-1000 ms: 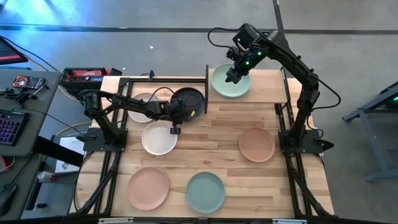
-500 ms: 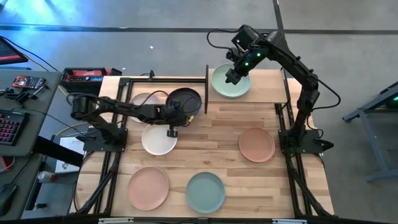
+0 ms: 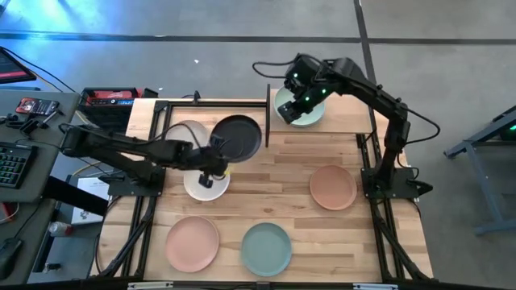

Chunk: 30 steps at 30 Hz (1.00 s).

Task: Place and stack plates onto a shelf
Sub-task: Stack the black plate on top of the green plate on the shelf

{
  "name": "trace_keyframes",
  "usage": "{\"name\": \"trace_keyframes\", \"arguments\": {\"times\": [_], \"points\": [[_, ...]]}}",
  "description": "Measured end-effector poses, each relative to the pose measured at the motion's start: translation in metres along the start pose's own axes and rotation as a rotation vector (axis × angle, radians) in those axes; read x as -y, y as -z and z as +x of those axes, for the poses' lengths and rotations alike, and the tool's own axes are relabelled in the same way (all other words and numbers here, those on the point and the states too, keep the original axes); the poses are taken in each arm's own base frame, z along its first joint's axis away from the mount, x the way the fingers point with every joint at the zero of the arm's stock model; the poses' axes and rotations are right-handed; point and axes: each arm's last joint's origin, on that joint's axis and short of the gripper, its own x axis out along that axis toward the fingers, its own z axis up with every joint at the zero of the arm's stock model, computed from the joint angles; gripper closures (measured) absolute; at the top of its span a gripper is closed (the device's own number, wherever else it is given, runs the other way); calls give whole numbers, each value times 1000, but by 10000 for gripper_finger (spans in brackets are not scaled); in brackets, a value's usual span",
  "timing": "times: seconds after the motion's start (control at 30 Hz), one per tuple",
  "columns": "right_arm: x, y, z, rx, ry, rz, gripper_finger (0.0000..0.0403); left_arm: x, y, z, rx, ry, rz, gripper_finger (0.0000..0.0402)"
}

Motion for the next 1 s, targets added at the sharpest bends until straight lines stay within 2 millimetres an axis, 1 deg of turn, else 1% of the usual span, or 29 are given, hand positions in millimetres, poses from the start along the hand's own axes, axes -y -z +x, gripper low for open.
{"name": "trace_keyframes", "arguments": {"times": [0.13,0.27,0.4,0.53,0.7,1.0], "points": [[-17,9,3,28,47,57,295,12,-7,-15,57,18,129,400],[-34,19,8,49,90,109,295,25,-14,-22,87,11,254,399],[-51,28,18,33,98,132,295,33,-20,-28,98,-36,354,399],[-66,37,30,7,103,135,295,38,-25,-33,104,-103,401,399],[-83,47,44,-5,124,133,295,43,-29,-38,112,-144,456,399],[-102,58,63,-15,146,128,295,48,-30,-41,111,-163,477,399]]}}
